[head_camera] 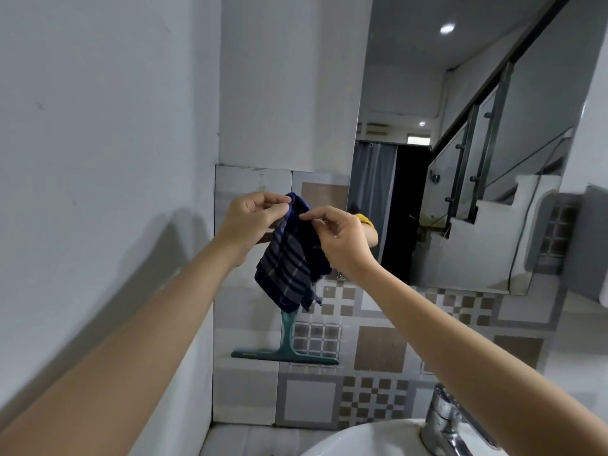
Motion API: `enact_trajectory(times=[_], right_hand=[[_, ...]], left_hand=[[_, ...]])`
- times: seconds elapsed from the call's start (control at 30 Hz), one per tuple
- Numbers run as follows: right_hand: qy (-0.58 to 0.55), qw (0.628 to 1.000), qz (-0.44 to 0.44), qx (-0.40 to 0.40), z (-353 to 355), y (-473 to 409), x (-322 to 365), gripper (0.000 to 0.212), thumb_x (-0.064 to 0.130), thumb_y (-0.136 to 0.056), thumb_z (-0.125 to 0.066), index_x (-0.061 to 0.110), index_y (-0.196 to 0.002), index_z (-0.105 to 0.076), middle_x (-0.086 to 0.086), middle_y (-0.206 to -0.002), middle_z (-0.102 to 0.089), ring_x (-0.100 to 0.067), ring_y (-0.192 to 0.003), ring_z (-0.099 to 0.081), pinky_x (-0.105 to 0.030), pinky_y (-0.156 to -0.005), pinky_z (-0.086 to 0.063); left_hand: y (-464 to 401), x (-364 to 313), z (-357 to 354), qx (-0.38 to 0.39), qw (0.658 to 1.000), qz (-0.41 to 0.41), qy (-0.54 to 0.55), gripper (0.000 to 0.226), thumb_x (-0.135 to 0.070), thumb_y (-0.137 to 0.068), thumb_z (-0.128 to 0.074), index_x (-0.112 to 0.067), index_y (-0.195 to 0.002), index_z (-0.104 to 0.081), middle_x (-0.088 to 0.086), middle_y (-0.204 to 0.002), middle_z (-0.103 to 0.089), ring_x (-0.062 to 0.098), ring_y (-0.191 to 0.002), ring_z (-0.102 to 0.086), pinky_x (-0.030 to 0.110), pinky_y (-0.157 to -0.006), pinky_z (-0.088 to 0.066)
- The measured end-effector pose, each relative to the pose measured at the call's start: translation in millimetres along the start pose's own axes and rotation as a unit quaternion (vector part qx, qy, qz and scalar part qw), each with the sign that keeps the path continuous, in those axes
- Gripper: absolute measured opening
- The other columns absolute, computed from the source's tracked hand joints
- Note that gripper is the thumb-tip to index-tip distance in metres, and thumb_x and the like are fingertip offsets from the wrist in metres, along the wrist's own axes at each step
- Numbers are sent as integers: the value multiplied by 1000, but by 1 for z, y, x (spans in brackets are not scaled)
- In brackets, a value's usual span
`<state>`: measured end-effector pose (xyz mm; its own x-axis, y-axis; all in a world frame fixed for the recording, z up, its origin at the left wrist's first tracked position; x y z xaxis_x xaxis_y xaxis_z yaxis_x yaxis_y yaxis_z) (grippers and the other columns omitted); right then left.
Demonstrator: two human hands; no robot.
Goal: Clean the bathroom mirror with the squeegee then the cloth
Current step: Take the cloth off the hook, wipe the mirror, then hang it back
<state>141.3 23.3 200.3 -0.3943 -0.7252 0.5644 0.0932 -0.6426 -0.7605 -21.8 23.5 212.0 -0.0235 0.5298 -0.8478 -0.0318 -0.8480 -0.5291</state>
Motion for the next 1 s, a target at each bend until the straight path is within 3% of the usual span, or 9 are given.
enact_trajectory(times=[0.13,0.2,0.3,0.47,0.63,0.73,0.8,0.9,1.0], right_hand=[[82,997,8,-2,-6,-15,4,31,-1,-94,-46,12,-108,-71,-3,-108,-71,-12,-99,-63,-2,-79,-44],[107,994,3,-13,-9,-25,6,23,6,-92,-54,11,-107,-72,-1,-105,-72,-8,-93,-62,2,-73,-41],[141,990,28,-6,-14,-41,17,24,25,-85,-71,13,-105,-72,2,-101,-73,-7,-91,-62,-8,-77,-43],[204,975,83,44,-29,-74,28,38,31,-80,-76,17,-114,-69,-6,-106,-68,-20,-97,-62,-30,-85,-49],[309,945,85,61,-39,-106,28,49,45,-85,-66,32,-131,-57,-1,-105,-46,-18,-86,-53,-32,-72,-47],[360,927,79,75,-44,-116,17,49,47,-88,-62,34,-134,-53,-5,-111,-47,-23,-88,-57,-33,-71,-47],[349,931,70,73,-48,-117,5,45,47,-89,-59,34,-132,-54,-6,-112,-51,-24,-88,-58,-35,-72,-50],[279,956,65,61,-58,-110,-10,36,44,-91,-54,30,-124,-60,-3,-110,-64,-25,-93,-62,-39,-75,-53],[181,983,25,28,-68,-99,-21,31,38,-94,-53,23,-120,-62,-4,-106,-70,-26,-98,-62,-41,-77,-54]], left_hand=[[-1,-2,20,-24,992,-66,-105,16,-6,-79,-70,-17,-90,-70,7,-88,-70,16,-76,-65,30,-74,-54],[-3,-2,26,-42,976,-113,-181,17,-2,-80,-68,-16,-89,-70,-1,-85,-69,9,-73,-63,20,-72,-51],[-10,-5,34,-91,954,-150,-242,18,1,-81,-63,-14,-84,-73,-6,-80,-68,-1,-66,-59,6,-64,-43],[-38,-9,51,-161,948,-146,-234,28,6,-83,-54,-11,-95,-73,3,-95,-72,12,-88,-65,19,-81,-49],[-71,-19,50,-115,944,-144,-272,30,-1,-86,-58,-6,-115,-65,7,-107,-68,12,-94,-61,15,-79,-45],[-85,-11,48,-90,944,-129,-290,35,0,-86,-57,-5,-120,-61,9,-116,-66,16,-107,-61,22,-88,-47],[-85,-2,47,-102,947,-130,-276,36,6,-84,-55,-4,-118,-62,7,-114,-66,14,-105,-59,17,-87,-45],[-79,16,47,-134,956,-123,-232,33,10,-85,-53,-4,-113,-66,-1,-102,-63,2,-88,-56,-3,-67,-39],[-77,34,48,-157,958,-107,-214,24,-1,-89,-54,-7,-107,-68,1,-96,-65,11,-86,-58,6,-66,-42]])
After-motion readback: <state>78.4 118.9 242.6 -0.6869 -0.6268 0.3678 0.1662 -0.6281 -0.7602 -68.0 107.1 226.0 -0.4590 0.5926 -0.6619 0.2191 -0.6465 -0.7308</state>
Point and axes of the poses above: each hand's wrist, its own y-axis away from the middle knuckle, its own z-axis out of the back of the hand, x = y × z, the point moved 5 cm from there along -y, towards the middle knuckle
